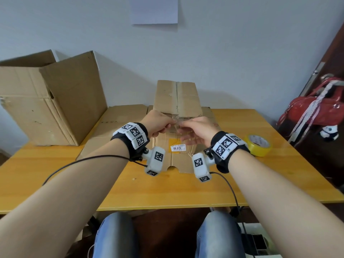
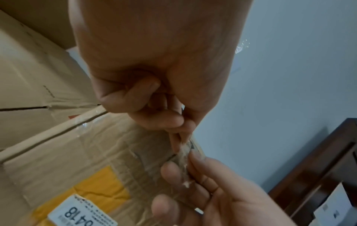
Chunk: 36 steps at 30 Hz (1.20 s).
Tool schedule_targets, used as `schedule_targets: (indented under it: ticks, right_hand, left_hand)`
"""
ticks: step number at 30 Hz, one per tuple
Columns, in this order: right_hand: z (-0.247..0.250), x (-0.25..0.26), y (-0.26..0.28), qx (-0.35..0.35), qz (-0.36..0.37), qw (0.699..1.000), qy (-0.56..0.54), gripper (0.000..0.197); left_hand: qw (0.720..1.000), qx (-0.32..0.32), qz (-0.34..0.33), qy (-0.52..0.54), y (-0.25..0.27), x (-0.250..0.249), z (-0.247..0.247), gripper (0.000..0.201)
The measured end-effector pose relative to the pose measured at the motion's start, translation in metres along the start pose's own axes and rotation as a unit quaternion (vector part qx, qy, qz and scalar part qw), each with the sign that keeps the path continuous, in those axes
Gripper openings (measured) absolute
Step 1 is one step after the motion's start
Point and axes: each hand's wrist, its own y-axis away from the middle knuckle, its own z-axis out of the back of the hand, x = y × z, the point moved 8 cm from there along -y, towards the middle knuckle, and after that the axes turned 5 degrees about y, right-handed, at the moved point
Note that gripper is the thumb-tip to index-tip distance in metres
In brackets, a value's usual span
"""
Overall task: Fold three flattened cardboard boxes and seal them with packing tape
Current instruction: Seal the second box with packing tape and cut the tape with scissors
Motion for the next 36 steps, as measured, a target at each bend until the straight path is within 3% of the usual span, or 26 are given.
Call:
schedule_targets:
  ticks: [7, 16, 30, 36]
  right_hand:
    - [0.001, 0.005, -0.002, -0.017, 0.003, 0.997, 0.072, 0.018]
    - [0.002, 0.007, -0.003, -0.054, -0.004, 0.990, 0.133, 0.018]
    - [0.001, 0.010, -0.003, -0.078, -0.010, 0.980, 0.184, 0.024]
    - [0.014, 0.013, 0.002, -0.045, -0.074, 0.962, 0.258, 0.028]
  left_hand:
    - [0.991, -0.002, -0.073, -0.113, -0.001, -0.007, 0.003, 0.032]
    - [0.979, 0.007, -0.099, -0.176, 0.003, -0.010, 0.005, 0.024]
    - [0.978, -0.090, -0.057, -0.177, 0.001, 0.001, 0.011, 0.037]
    - [0.977, -0.112, -0.062, -0.172, 0.005, -0.002, 0.006, 0.035]
